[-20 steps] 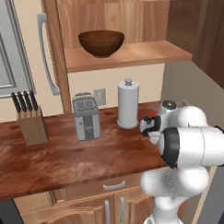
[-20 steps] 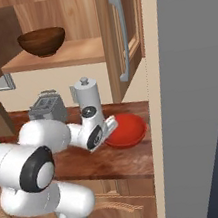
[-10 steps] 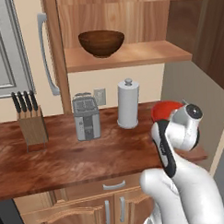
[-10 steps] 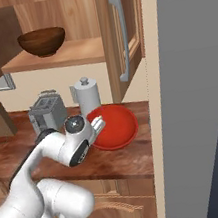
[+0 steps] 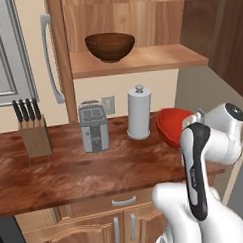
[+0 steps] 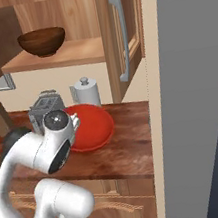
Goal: Open the cabinet. Pick the bowls from the counter and place them in the cabinet. Then close the cabinet.
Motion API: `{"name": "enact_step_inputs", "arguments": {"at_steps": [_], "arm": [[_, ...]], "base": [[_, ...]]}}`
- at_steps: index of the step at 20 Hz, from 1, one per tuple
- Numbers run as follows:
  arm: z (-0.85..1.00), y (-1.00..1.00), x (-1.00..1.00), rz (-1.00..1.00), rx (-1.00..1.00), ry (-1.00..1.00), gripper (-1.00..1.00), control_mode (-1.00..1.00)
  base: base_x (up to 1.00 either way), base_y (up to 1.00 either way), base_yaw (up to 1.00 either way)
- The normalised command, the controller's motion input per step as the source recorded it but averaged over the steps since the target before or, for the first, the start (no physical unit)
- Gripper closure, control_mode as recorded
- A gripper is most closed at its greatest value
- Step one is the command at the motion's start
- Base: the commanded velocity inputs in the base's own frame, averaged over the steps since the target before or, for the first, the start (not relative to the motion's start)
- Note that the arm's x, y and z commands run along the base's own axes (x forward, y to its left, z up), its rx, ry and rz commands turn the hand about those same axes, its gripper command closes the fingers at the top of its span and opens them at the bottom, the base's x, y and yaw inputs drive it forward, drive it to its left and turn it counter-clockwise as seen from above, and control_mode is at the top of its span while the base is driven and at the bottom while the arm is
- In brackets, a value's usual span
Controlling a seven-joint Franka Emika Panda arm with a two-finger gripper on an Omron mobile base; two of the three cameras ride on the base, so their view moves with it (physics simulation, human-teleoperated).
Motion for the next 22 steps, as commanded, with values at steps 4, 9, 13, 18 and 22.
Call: {"name": "enact_step_inputs", "arguments": {"at_steps": [4, 9, 13, 18, 22], "arm": [[0.95, 0.00, -1.00, 0.08, 0.00, -0.44, 1.00, -1.00], [0.93, 0.23, -1.00, 0.13, -0.08, -0.68, 1.00, -1.00], [0.79, 0.32, -0.70, 0.12, -0.15, -0.38, 1.00, -1.00], [0.65, 0.37, -0.36, 0.02, -0.17, -0.31, 1.00, -1.00], [0.43, 0.00, -0.03, 0.00, -0.02, -0.06, 1.00, -1.00]], "base": [[0.00, 0.00, 0.00], [0.00, 0.00, 0.00], [0.00, 0.00, 0.00], [0.00, 0.00, 0.00], [0.00, 0.00, 0.00]]}}
